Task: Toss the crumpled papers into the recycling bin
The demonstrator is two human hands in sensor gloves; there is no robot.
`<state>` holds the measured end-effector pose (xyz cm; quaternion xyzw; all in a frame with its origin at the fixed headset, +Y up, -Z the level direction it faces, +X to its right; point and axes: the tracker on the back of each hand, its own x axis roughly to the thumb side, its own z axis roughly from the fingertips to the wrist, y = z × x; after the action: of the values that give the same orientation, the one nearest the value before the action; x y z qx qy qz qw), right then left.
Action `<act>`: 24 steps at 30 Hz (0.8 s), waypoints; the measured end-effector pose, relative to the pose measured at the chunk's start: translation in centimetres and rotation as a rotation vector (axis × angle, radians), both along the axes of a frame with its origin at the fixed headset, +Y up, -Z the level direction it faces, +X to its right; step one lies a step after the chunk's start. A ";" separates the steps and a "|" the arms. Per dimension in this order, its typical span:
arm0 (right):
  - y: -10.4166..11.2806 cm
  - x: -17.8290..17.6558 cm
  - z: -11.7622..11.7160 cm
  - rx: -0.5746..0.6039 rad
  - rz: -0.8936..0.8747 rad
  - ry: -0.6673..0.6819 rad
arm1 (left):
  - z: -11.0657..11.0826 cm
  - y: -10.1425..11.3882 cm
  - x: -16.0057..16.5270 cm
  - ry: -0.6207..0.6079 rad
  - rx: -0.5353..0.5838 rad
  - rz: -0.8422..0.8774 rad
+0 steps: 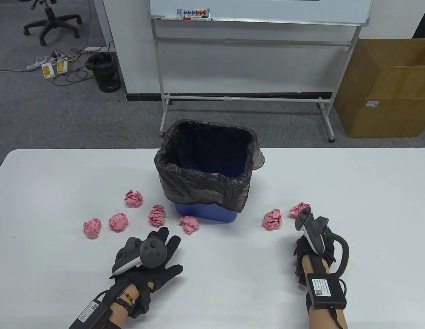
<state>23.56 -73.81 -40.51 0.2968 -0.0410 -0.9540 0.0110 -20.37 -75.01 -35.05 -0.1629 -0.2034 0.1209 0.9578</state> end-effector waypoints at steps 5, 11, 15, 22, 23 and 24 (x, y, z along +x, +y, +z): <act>2.9 -1.9 0.9 0.010 -0.142 0.112 | 0.1 0.0 0.2 -0.010 -0.003 0.008; 6.2 -5.3 1.4 -0.101 -0.422 0.352 | 0.1 0.0 0.4 -0.018 -0.008 0.009; 7.5 -7.3 1.2 -0.227 -0.602 0.486 | 0.1 0.1 0.4 -0.014 -0.003 0.014; 9.3 -10.3 0.9 -0.383 -0.833 0.639 | 0.1 0.1 0.4 -0.012 -0.004 0.019; 9.5 -10.6 0.9 -0.387 -0.866 0.651 | 0.2 0.1 0.4 -0.012 -0.003 0.020; 9.8 -11.0 0.8 -0.396 -0.911 0.670 | 0.2 0.1 0.4 -0.013 -0.003 0.020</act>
<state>12.59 -63.98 -39.73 -0.0752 -0.3353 -0.8785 -0.3318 -20.00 -74.90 -34.90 -0.1630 -0.2110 0.1295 0.9551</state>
